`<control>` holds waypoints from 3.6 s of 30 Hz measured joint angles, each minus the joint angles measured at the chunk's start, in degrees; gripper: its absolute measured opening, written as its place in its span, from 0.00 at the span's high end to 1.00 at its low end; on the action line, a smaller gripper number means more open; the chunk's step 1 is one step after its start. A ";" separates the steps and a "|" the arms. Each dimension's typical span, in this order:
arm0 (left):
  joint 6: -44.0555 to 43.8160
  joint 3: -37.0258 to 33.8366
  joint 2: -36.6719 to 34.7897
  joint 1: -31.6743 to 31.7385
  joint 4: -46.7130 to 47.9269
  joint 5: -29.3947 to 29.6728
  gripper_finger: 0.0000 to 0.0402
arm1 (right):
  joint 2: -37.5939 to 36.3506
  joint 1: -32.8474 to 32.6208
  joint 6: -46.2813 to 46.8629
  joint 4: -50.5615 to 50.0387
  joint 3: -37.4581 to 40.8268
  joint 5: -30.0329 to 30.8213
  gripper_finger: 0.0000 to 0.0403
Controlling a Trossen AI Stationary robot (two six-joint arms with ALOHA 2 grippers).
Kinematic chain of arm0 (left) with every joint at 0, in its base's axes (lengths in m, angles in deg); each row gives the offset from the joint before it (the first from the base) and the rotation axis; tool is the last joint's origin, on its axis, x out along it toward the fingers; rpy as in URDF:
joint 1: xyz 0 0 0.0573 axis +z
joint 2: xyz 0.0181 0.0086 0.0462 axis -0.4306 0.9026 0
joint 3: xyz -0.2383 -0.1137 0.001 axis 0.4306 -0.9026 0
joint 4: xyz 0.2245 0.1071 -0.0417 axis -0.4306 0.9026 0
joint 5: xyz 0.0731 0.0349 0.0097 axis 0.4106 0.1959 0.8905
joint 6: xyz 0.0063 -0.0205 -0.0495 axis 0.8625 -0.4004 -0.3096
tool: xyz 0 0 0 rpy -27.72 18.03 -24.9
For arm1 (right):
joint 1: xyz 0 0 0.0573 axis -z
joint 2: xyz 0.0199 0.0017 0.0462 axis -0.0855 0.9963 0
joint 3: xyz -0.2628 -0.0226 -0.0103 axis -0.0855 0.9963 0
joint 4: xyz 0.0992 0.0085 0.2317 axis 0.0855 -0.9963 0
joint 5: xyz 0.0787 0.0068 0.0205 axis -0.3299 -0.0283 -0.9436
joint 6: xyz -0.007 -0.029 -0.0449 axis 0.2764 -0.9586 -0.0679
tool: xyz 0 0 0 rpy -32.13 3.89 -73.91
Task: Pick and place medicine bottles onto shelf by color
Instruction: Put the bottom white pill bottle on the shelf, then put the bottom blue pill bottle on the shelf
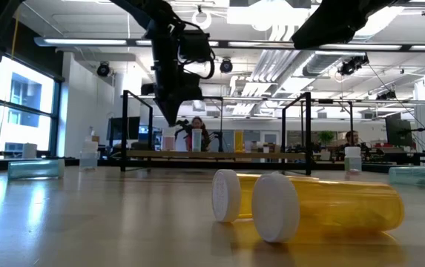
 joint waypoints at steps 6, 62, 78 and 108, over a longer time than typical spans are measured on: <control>-2.09 0.75 0.01 -0.73 1.71 0.30 1.00 | 0.00 0.00 0.00 0.02 0.00 0.02 0.57; 1.57 18.26 3.36 -3.17 4.82 3.38 1.00 | 0.00 -0.02 -0.32 -0.53 0.00 -2.75 0.57; 0.40 3.95 -9.49 -19.92 -1.34 1.78 1.00 | -0.47 -3.50 0.38 -0.62 -0.05 -4.97 0.57; -3.46 -28.08 -17.35 -37.96 -46.57 -12.27 1.00 | -3.89 -22.67 30.25 -17.91 -0.16 -8.91 0.57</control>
